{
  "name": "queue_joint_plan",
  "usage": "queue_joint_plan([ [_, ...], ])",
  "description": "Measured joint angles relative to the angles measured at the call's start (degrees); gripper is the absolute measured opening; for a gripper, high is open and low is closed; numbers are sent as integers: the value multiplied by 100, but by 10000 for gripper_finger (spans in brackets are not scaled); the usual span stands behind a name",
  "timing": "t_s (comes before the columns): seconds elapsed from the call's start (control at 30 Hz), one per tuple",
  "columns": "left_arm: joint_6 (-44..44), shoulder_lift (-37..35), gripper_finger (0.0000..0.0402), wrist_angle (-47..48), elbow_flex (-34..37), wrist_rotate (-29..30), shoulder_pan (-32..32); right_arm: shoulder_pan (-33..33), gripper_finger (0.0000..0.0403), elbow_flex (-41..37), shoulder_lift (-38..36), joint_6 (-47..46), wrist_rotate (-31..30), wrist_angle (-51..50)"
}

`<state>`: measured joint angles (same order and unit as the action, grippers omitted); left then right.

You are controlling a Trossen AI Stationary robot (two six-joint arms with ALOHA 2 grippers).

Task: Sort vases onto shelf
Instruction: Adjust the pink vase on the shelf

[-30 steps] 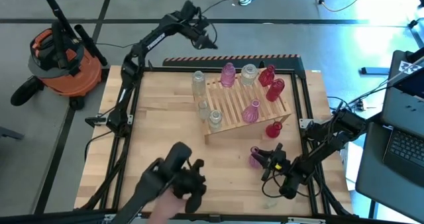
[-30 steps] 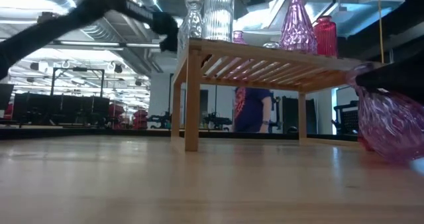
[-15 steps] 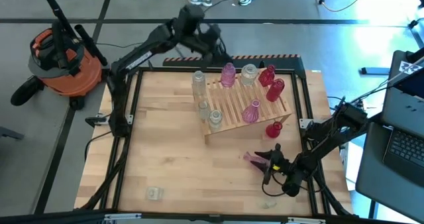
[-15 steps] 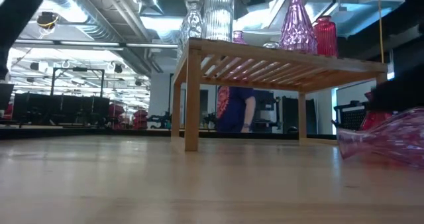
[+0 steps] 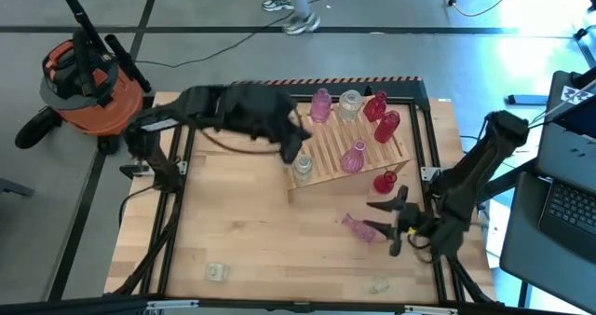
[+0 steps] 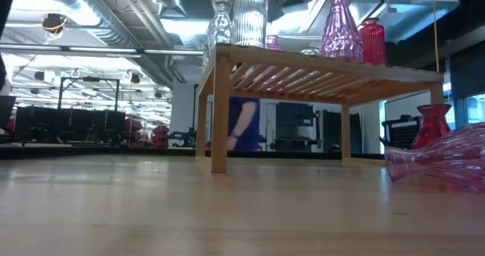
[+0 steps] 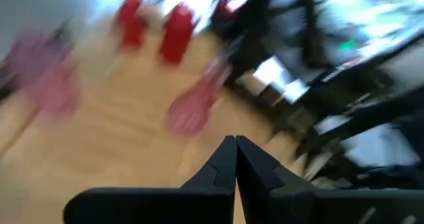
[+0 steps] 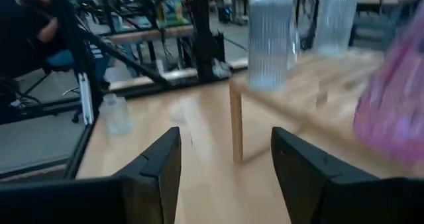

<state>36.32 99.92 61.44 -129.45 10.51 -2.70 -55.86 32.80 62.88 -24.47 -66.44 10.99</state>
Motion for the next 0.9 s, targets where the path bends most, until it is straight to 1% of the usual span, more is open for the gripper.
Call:
queue_joint_plan([
  [0.07,591,-36,0,745,2,599,-439,0,183,176,-266,644,13,2],
  [0.13,1142,-37,0,1218,2,884,-810,15,183,327,-484,1149,1,4],
  [0.2,1744,-8,0,1679,2,947,-1118,99,183,462,-648,1537,27,4],
  [0.27,2238,73,0,2136,40,875,-1291,233,183,571,-774,1848,188,-3],
  [0.33,2498,115,0,2413,301,831,-1371,382,183,654,-875,2101,390,-1],
  [0.4,2639,118,0,2257,757,610,-1345,544,183,702,-935,2297,616,2],
  [0.5,2571,116,0,1291,1572,-327,-1247,782,183,730,-954,2350,917,-5],
  [0.57,2483,129,0,594,2066,-449,-1297,889,183,759,-954,2350,1108,-6],
  [0.6,2483,129,0,437,2249,-432,-1315,930,183,779,-954,2350,1200,1],
  [0.67,2475,24,0,556,2511,-223,-1299,954,183,811,-954,2341,1335,1],
  [0.73,2478,-210,0,727,2741,241,-1165,940,183,853,-950,2344,1357,-3],
  [0.8,2477,-515,0,689,3020,686,-997,938,183,874,-950,2341,1357,0],
  [0.83,2455,-676,0,572,3181,764,-895,938,183,876,-952,2341,1358,2],
  [0.9,2308,-992,0,265,3550,707,-657,940,183,876,-949,2347,1347,-5],
])
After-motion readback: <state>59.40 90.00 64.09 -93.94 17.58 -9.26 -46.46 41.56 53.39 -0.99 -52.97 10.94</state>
